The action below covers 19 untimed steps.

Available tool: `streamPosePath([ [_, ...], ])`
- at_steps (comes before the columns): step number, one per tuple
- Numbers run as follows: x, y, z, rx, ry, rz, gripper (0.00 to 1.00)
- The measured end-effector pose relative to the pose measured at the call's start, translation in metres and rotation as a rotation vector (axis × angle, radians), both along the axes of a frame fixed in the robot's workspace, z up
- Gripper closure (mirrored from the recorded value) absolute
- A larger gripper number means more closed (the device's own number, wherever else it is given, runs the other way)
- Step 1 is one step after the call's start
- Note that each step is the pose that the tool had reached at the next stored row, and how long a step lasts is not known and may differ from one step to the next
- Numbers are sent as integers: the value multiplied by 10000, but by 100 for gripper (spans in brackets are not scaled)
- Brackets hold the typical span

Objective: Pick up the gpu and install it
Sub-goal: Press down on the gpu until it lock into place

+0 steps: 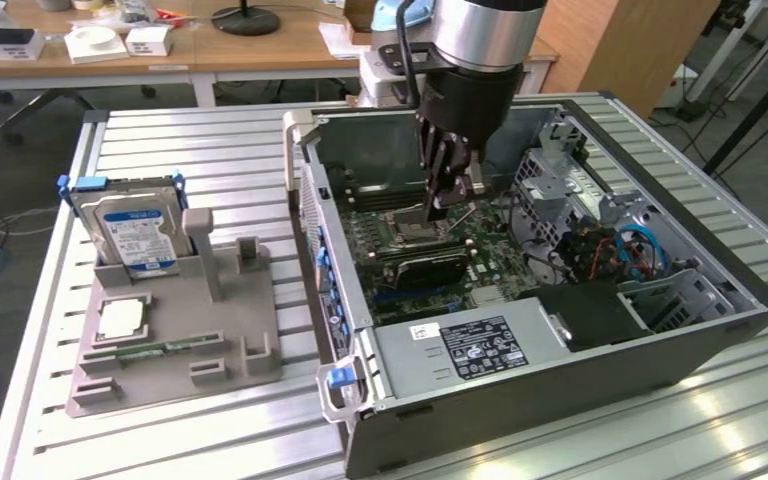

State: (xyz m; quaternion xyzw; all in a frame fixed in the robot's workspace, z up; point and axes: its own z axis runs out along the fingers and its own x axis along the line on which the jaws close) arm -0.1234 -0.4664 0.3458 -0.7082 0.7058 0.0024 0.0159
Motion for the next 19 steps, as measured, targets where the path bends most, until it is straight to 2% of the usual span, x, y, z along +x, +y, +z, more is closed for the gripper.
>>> streamPosePath([
  [19, 0, 0, -337, 0, -10, 0, 90],
])
